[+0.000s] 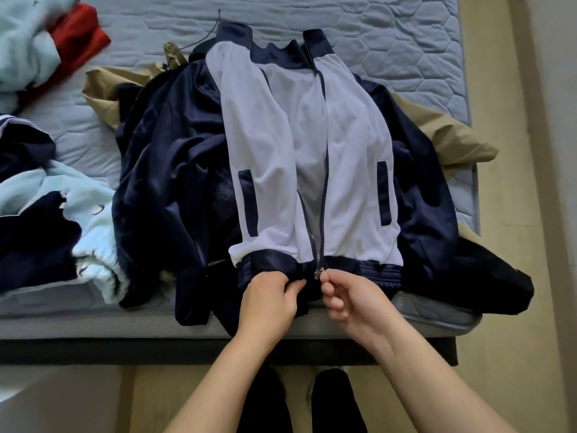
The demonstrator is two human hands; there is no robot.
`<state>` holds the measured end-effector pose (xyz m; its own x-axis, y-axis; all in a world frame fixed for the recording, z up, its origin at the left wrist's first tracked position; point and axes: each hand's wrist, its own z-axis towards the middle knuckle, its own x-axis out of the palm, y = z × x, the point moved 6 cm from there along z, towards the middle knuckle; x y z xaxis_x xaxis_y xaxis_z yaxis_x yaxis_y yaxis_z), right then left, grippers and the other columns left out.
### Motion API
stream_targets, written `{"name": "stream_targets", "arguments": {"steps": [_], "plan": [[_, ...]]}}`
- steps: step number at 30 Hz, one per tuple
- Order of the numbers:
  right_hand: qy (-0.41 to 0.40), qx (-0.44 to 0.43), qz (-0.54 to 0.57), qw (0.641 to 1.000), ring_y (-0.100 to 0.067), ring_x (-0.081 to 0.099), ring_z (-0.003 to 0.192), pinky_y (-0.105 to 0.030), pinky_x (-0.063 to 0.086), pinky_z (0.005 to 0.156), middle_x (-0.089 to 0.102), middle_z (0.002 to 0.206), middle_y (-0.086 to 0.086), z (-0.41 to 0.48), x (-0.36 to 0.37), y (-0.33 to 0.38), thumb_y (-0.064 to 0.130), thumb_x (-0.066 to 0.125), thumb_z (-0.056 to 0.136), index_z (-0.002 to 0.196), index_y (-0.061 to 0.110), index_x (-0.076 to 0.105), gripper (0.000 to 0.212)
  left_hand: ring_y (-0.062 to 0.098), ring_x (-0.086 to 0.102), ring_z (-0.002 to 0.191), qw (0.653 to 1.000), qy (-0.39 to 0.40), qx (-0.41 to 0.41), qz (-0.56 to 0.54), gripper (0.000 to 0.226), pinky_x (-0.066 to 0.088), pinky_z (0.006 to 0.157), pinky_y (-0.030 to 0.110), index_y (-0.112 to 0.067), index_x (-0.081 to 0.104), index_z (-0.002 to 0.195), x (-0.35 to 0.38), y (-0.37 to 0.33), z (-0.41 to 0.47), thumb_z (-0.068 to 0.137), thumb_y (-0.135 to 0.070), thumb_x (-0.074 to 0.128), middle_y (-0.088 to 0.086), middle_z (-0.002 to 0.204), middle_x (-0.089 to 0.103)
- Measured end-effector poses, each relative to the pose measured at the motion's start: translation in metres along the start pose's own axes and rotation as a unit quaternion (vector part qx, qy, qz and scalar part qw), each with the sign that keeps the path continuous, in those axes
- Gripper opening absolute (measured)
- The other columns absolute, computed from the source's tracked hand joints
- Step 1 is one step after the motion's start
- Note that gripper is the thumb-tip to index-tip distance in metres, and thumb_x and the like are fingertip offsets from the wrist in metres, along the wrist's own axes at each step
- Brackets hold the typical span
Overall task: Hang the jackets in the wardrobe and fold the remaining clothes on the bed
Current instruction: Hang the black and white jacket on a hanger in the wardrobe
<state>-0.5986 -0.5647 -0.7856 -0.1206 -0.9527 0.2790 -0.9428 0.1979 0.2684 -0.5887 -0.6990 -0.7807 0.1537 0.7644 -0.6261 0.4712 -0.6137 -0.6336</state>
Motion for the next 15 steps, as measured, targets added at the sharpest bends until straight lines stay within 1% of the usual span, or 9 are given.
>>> {"name": "stream_targets", "arguments": {"steps": [2, 4, 6, 8, 10, 12, 13, 14, 15], "plan": [[0.005, 0.020, 0.074, 0.997, -0.003, 0.030, 0.033, -0.013, 0.017, 0.029, 0.047, 0.052, 0.002, 0.002, 0.005, -0.001, 0.009, 0.045, 0.094, 0.076, 0.008, 0.053, 0.020, 0.031, 0.045, 0.054, 1.000, -0.012, 0.012, 0.002, 0.056, 0.027, 0.053, 0.031, -0.022, 0.028, 0.045, 0.001, 0.004, -0.001, 0.087, -0.027, 0.065, -0.005, 0.044, 0.034], [0.011, 0.018, 0.131, 0.991, -0.003, 0.029, 0.031, -0.013, 0.017, 0.028, 0.049, 0.054, 0.002, 0.005, 0.011, 0.009, 0.009, 0.046, 0.095, 0.078, 0.009, 0.054, 0.019, 0.029, 0.045, 0.053, 1.000, -0.019, 0.009, 0.023, 0.057, 0.028, 0.054, 0.031, -0.022, 0.027, 0.045, 0.002, 0.010, -0.001, 0.087, -0.029, 0.065, 0.003, 0.048, 0.044], [0.015, -0.005, 0.146, 0.989, -0.003, 0.030, 0.032, -0.013, 0.017, 0.029, 0.050, 0.054, 0.003, 0.008, 0.016, 0.028, 0.010, 0.046, 0.095, 0.079, 0.010, 0.053, 0.018, 0.029, 0.042, 0.053, 0.998, -0.024, -0.001, 0.056, 0.058, 0.025, 0.055, 0.031, -0.021, 0.026, 0.045, 0.006, 0.020, -0.001, 0.086, -0.030, 0.065, 0.004, 0.048, 0.043], [0.012, -0.036, 0.119, 0.992, -0.002, 0.030, 0.032, -0.013, 0.016, 0.031, 0.050, 0.054, 0.004, 0.011, 0.021, 0.050, 0.010, 0.045, 0.096, 0.079, 0.010, 0.053, 0.019, 0.024, 0.039, 0.052, 0.997, -0.018, -0.038, 0.065, 0.056, 0.025, 0.055, 0.031, -0.020, 0.030, 0.045, 0.007, 0.035, -0.001, 0.087, -0.032, 0.064, -0.003, 0.046, 0.035], [-0.001, -0.060, 0.053, 0.997, -0.002, 0.031, 0.033, -0.013, 0.015, 0.033, 0.051, 0.053, 0.004, 0.012, 0.025, 0.064, 0.009, 0.046, 0.095, 0.079, 0.010, 0.055, 0.018, 0.027, 0.050, 0.059, 0.995, 0.004, -0.095, 0.039, 0.045, 0.034, 0.057, 0.032, -0.014, 0.047, 0.050, 0.009, 0.052, 0.002, 0.088, -0.033, 0.063, -0.001, 0.051, 0.045], [-0.016, -0.073, -0.035, 0.997, -0.003, 0.032, 0.036, -0.014, 0.016, 0.035, 0.051, 0.055, 0.004, 0.012, 0.028, 0.069, 0.009, 0.048, 0.093, 0.078, 0.010, 0.057, 0.017, 0.030, 0.060, 0.070, 0.988, 0.032, -0.149, 0.013, 0.035, 0.044, 0.063, 0.032, -0.010, 0.062, 0.063, 0.009, 0.059, 0.003, 0.089, -0.033, 0.061, 0.004, 0.062, 0.059], [-0.022, -0.078, -0.071, 0.994, -0.004, 0.032, 0.037, -0.014, 0.016, 0.035, 0.051, 0.055, 0.004, 0.012, 0.028, 0.070, 0.009, 0.049, 0.091, 0.077, 0.011, 0.057, 0.016, 0.027, 0.063, 0.070, 0.985, 0.044, -0.168, -0.002, 0.034, 0.048, 0.065, 0.032, -0.012, 0.064, 0.064, 0.008, 0.058, 0.004, 0.090, -0.034, 0.059, 0.004, 0.064, 0.063], [-0.026, -0.083, -0.097, 0.991, -0.005, 0.032, 0.038, -0.014, 0.015, 0.035, 0.050, 0.055, 0.005, 0.011, 0.028, 0.071, 0.009, 0.049, 0.091, 0.076, 0.012, 0.057, 0.016, 0.023, 0.064, 0.065, 0.980, 0.058, -0.186, -0.024, 0.035, 0.050, 0.066, 0.031, -0.015, 0.065, 0.063, 0.007, 0.055, 0.003, 0.091, -0.036, 0.056, 0.002, 0.062, 0.065], [-0.027, -0.089, -0.116, 0.989, -0.005, 0.032, 0.039, -0.014, 0.015, 0.035, 0.050, 0.055, 0.005, 0.011, 0.027, 0.073, 0.010, 0.049, 0.090, 0.076, 0.012, 0.056, 0.016, 0.019, 0.064, 0.056, 0.974, 0.086, -0.207, -0.043, 0.039, 0.052, 0.062, 0.027, -0.016, 0.065, 0.063, 0.007, 0.052, 0.003, 0.092, -0.038, 0.052, 0.000, 0.058, 0.067]]}}
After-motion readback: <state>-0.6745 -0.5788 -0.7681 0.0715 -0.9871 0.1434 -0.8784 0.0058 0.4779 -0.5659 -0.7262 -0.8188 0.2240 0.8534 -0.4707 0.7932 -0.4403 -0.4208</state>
